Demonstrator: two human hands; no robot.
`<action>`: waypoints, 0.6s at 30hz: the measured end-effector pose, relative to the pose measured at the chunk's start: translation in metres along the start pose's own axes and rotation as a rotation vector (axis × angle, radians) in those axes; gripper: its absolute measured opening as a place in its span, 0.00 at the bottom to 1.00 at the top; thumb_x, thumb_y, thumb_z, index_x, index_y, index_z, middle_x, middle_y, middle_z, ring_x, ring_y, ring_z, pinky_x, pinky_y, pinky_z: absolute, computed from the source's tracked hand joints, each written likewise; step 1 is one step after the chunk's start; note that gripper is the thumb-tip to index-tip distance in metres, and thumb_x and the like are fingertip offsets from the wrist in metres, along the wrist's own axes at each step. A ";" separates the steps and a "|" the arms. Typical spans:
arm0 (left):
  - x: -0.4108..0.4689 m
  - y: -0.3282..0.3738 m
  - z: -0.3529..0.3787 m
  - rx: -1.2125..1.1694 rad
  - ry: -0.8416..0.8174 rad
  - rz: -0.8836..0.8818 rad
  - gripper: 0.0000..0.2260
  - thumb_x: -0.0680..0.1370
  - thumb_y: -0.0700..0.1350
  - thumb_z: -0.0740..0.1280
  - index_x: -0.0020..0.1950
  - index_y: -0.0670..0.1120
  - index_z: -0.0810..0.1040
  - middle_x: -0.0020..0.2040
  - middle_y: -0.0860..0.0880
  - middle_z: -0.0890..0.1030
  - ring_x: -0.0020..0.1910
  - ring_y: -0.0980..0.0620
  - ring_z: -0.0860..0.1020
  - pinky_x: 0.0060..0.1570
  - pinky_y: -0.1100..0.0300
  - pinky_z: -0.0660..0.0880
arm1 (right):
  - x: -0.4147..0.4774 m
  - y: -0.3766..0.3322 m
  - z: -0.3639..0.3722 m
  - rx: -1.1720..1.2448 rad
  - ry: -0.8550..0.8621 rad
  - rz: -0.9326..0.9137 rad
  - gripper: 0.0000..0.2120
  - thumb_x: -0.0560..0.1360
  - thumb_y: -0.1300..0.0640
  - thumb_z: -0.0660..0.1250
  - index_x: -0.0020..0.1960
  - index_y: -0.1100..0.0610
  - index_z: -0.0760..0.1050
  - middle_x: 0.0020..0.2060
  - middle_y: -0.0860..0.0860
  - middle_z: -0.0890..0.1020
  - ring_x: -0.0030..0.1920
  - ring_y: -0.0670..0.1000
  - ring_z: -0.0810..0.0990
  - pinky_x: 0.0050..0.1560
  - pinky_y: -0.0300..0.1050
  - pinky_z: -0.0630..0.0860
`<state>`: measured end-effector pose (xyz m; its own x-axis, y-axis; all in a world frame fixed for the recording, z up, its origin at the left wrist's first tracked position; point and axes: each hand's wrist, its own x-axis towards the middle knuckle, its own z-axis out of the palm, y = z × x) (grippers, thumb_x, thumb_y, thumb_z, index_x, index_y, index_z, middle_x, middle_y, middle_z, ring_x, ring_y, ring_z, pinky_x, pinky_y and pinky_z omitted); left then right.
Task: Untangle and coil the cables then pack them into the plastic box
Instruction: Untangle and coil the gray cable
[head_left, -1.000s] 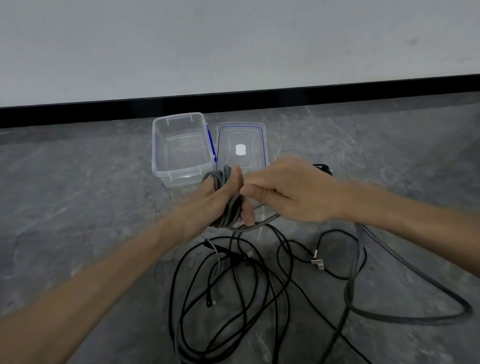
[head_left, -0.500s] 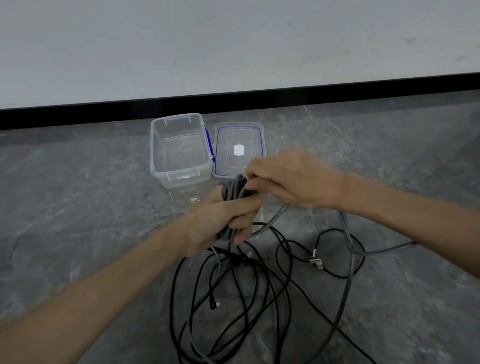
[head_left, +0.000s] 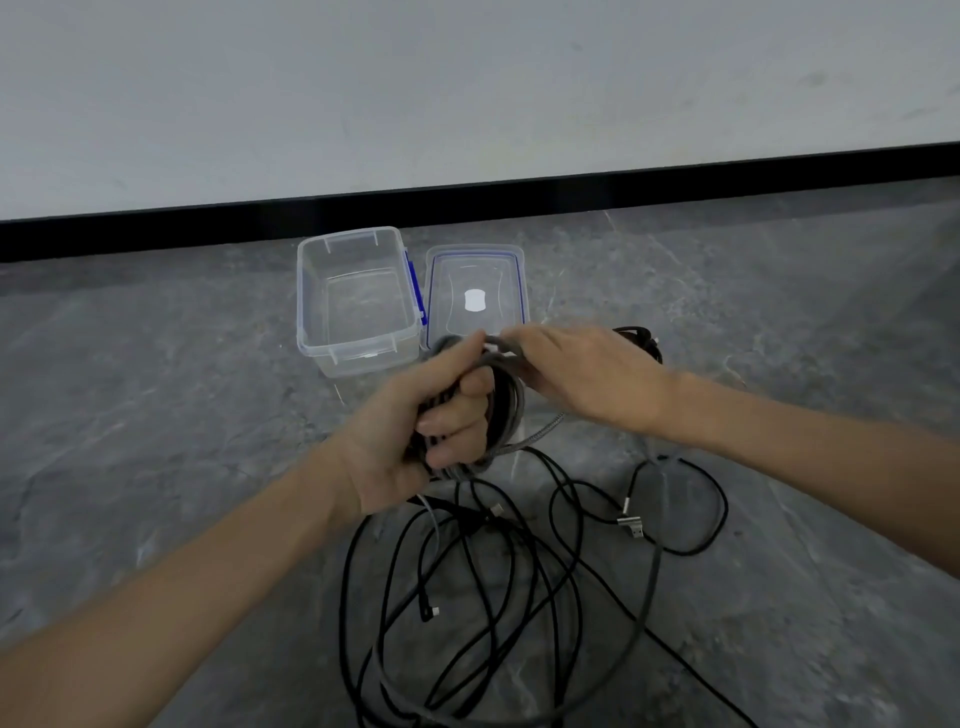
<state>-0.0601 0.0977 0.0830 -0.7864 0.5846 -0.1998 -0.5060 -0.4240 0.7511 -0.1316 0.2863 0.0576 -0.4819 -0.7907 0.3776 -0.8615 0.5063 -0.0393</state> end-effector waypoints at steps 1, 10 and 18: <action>0.000 0.004 0.000 -0.043 -0.040 0.019 0.15 0.74 0.54 0.70 0.33 0.47 0.74 0.19 0.56 0.66 0.17 0.59 0.64 0.19 0.68 0.64 | -0.005 -0.001 0.004 -0.007 -0.021 0.037 0.11 0.79 0.54 0.56 0.57 0.60 0.67 0.34 0.55 0.81 0.25 0.54 0.77 0.18 0.34 0.58; 0.011 0.026 0.015 -0.276 0.117 0.195 0.16 0.77 0.50 0.59 0.30 0.48 0.68 0.17 0.55 0.61 0.15 0.58 0.62 0.21 0.67 0.64 | -0.020 -0.022 0.046 0.436 -0.123 0.419 0.10 0.80 0.62 0.62 0.60 0.64 0.69 0.36 0.51 0.79 0.36 0.59 0.78 0.39 0.44 0.70; 0.011 0.035 0.021 -0.230 0.183 0.270 0.15 0.77 0.49 0.60 0.31 0.48 0.66 0.18 0.55 0.60 0.16 0.57 0.60 0.23 0.67 0.61 | -0.024 -0.024 0.051 0.582 -0.133 0.493 0.09 0.78 0.60 0.66 0.54 0.57 0.66 0.30 0.49 0.77 0.30 0.45 0.73 0.34 0.38 0.69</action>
<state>-0.0789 0.1035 0.1197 -0.9417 0.3065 -0.1389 -0.3221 -0.7016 0.6356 -0.1075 0.2755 0.0027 -0.8152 -0.5740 0.0773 -0.4698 0.5771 -0.6680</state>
